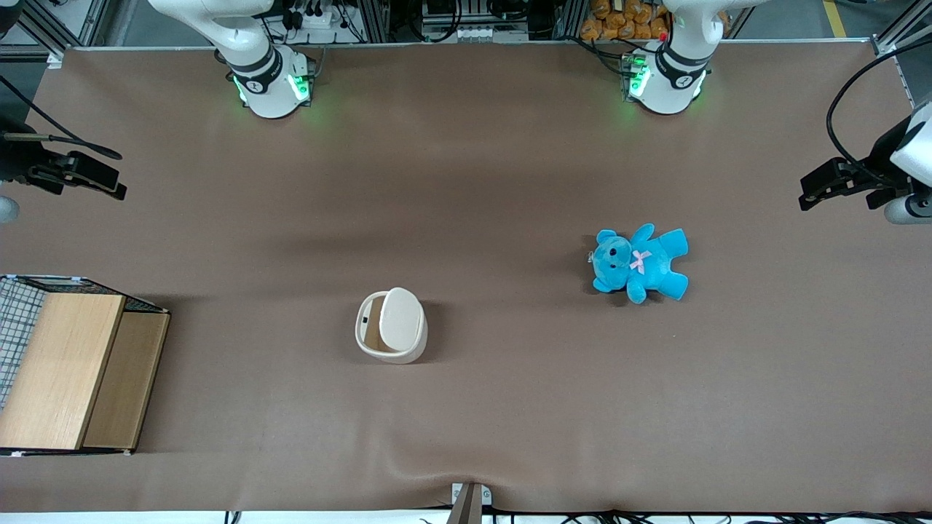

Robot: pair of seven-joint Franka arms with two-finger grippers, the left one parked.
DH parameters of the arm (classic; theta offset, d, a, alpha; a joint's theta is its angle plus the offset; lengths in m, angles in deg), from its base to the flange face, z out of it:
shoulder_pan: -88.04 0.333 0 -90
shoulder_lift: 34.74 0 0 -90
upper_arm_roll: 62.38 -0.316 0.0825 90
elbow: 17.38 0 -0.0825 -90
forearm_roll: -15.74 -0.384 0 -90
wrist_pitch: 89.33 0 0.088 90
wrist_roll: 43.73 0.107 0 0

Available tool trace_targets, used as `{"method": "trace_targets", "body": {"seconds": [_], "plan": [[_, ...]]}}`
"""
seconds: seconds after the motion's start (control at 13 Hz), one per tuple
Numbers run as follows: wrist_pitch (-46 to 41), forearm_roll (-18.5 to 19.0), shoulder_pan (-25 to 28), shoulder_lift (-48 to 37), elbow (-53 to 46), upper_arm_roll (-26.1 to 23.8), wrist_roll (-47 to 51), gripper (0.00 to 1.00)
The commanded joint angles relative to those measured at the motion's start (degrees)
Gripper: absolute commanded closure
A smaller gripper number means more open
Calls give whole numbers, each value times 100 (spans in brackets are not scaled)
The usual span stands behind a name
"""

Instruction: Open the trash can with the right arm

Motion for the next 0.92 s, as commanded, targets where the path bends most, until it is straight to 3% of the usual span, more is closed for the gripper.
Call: {"method": "trace_targets", "body": {"seconds": [0.0, 0.85], "plan": [[31, 41, -147, -74, 33, -39, -70, 0], [67, 94, -165, -30, 15, -39, -308, 0]]}}
